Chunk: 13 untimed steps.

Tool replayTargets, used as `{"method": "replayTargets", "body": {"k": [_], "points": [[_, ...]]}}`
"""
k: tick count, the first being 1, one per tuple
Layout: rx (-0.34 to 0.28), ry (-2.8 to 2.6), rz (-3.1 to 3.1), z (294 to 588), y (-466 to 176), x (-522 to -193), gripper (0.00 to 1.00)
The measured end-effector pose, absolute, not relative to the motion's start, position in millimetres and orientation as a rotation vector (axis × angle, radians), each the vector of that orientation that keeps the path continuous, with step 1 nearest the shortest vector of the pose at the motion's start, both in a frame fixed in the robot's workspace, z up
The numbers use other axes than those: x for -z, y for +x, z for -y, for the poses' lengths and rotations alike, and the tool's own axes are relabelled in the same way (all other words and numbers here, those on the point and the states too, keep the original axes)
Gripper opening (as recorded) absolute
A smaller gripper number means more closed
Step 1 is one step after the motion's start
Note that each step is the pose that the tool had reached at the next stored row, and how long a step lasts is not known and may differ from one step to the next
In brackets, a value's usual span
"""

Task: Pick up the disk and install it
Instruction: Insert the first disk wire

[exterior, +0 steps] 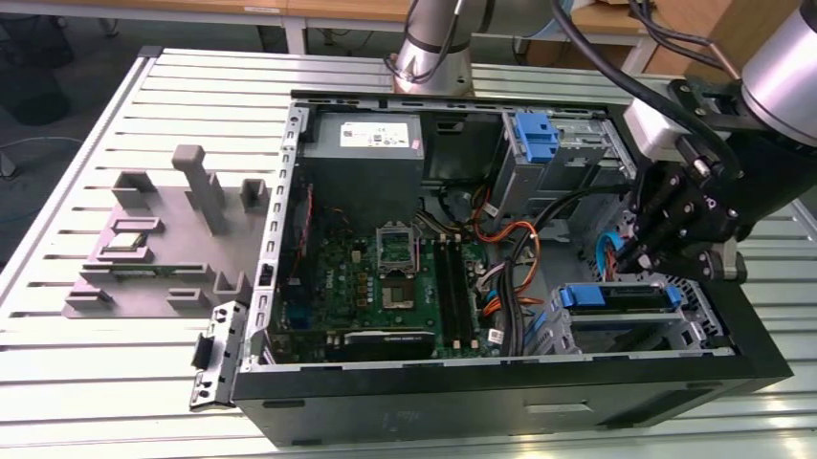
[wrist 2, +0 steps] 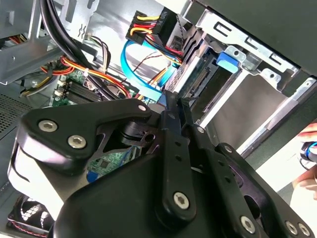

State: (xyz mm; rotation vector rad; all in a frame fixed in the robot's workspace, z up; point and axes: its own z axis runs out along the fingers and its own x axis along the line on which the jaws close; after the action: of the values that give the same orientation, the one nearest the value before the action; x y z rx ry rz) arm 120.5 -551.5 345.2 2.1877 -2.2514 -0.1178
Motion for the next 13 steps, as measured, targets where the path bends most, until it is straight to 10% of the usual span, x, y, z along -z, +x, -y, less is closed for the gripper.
{"method": "replayTargets", "body": {"k": [13], "points": [[0.089,2.202,2.265,557.8,119.3,-344.4,0.16]]}}
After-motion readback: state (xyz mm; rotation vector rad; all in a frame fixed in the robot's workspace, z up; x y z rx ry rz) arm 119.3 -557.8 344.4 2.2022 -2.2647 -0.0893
